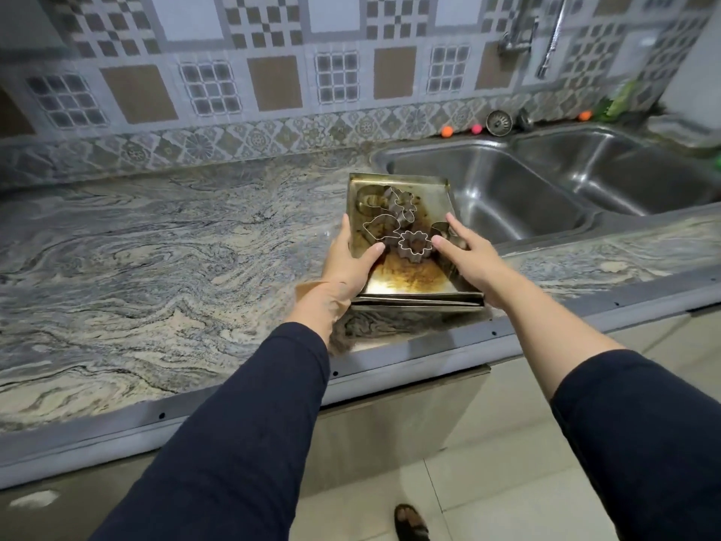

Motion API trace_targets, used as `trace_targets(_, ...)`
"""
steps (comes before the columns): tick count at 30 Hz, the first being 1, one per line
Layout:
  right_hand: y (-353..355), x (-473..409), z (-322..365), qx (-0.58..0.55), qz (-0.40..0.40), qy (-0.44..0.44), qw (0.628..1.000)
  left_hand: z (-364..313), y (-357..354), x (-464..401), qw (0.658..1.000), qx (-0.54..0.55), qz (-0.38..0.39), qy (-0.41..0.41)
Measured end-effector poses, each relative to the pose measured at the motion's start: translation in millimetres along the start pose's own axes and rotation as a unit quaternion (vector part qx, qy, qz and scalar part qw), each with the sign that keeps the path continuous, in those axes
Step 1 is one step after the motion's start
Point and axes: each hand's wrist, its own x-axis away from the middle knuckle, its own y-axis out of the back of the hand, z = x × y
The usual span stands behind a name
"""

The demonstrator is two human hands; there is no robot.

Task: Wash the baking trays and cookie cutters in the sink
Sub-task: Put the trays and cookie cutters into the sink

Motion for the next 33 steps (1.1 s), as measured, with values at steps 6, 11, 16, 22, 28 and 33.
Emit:
trace_targets(6, 69, 21, -28, -0.009, -0.057, -0.025, 0.998, -26, -72, 2, 0.998, 0.011, 0.048, -0.026)
trace_targets(11, 141, 16, -61, 0.002, -0.101, -0.047, 0.994, -51, -152, -13, 0.997, 0.017, 0.069, -0.035)
trace_targets(16, 227, -3, -94, 0.005, -0.119, -0.052, 0.991, -76, -248, -42, 0.997, 0.026, 0.065, -0.044)
trace_targets(22, 325, -47, -125, 0.047, -0.108, -0.066, 0.991, -103, -348, -89, 0.996, 0.045, 0.075, -0.029)
trace_targets(28, 384, -113, -147, 0.068, -0.099, -0.072, 0.99, -124, -407, -141, 0.996, 0.043, 0.068, -0.027)
trace_targets(33, 424, -187, -164, 0.075, -0.1, -0.071, 0.99, -137, -452, -208, 0.997, 0.042, 0.055, -0.03)
